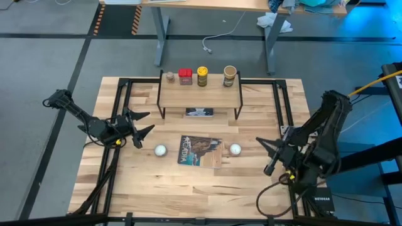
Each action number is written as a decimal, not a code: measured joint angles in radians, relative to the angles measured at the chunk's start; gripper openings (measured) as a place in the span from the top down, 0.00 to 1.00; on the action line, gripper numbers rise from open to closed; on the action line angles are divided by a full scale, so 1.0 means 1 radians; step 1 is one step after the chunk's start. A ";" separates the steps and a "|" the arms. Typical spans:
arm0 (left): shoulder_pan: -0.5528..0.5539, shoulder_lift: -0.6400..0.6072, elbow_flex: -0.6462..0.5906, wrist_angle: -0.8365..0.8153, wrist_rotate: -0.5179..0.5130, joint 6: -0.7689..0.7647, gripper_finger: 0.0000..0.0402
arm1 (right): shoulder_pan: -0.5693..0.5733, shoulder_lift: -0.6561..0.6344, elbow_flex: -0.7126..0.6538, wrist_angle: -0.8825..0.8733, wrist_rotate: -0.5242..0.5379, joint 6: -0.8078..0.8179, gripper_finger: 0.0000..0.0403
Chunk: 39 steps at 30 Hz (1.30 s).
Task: Shelf spices
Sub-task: Return to Home Position
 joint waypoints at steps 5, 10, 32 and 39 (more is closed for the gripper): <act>0.012 0.000 0.000 0.001 0.025 -0.003 0.27 | -0.097 -0.007 0.219 0.018 -0.125 -0.453 1.00; 0.012 0.000 0.000 0.001 0.029 -0.016 0.27 | -0.268 -0.008 0.389 0.301 -0.461 -1.010 1.00; 0.001 0.000 0.000 -0.045 0.028 -0.052 0.27 | -1.180 -0.279 -0.250 1.331 -1.590 -1.009 1.00; -0.006 0.000 0.000 -0.047 0.028 -0.022 0.27 | -1.186 -0.604 -0.537 1.220 -1.604 -0.898 1.00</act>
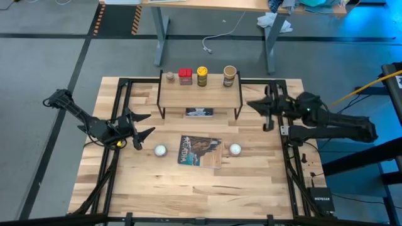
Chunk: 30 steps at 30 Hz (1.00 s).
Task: Shelf spices
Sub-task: Return to Home Position
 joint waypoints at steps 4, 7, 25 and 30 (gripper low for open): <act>0.000 -0.002 0.000 -0.038 0.000 -0.001 0.27 | 0.000 -0.158 -0.136 -0.060 -0.037 0.032 1.00; 0.000 -0.007 0.000 -0.081 -0.001 -0.027 0.27 | 0.000 -0.292 -0.236 -0.069 -0.014 0.032 1.00; 0.002 -0.260 -0.027 -0.323 -0.036 -0.052 0.27 | -0.001 -0.611 -0.504 -0.217 0.051 0.075 1.00; 0.031 -0.333 -0.098 -0.311 -0.033 -0.047 0.27 | -0.001 -0.612 -0.551 -0.173 0.060 0.066 1.00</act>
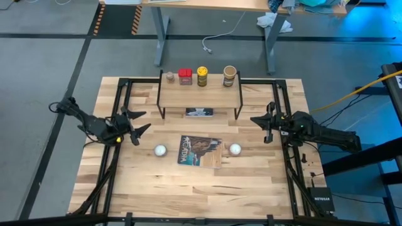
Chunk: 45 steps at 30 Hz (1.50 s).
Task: Shelf spices
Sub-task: Return to Home Position
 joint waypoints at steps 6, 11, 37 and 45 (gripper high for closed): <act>0.057 -0.125 -0.062 0.009 0.098 0.026 0.27 | 0.000 0.000 -0.003 -0.007 -0.023 -0.010 1.00; 0.120 -0.122 -0.066 0.007 0.192 0.057 0.27 | 0.000 0.000 -0.003 -0.026 -0.026 -0.012 1.00; 0.381 -0.119 -0.059 -0.167 0.505 0.017 0.27 | 0.000 0.002 -0.058 -0.037 0.037 0.011 1.00; 0.385 -0.116 -0.059 -0.168 0.504 0.042 0.27 | 0.000 0.000 -0.058 -0.037 0.042 -0.011 0.93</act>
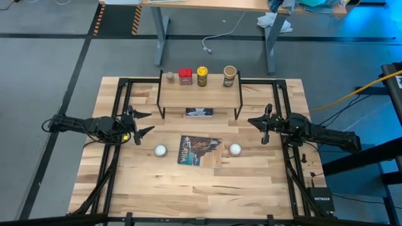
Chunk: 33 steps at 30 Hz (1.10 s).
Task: Shelf spices
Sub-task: Return to Home Position
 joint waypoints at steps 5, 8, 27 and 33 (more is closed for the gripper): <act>0.000 0.000 0.000 0.000 0.000 -0.001 0.27 | 0.000 0.001 0.000 -0.002 -0.007 0.000 0.91; 0.000 0.000 0.000 -0.001 0.000 -0.001 0.27 | 0.000 0.001 0.000 -0.002 -0.007 0.000 0.90; 0.000 0.000 -0.001 -0.002 -0.001 -0.001 0.27 | 0.000 0.001 -0.001 -0.003 -0.007 0.000 0.90; 0.000 0.000 -0.001 -0.002 -0.001 -0.001 0.27 | 0.000 0.001 -0.001 -0.003 -0.007 0.000 0.90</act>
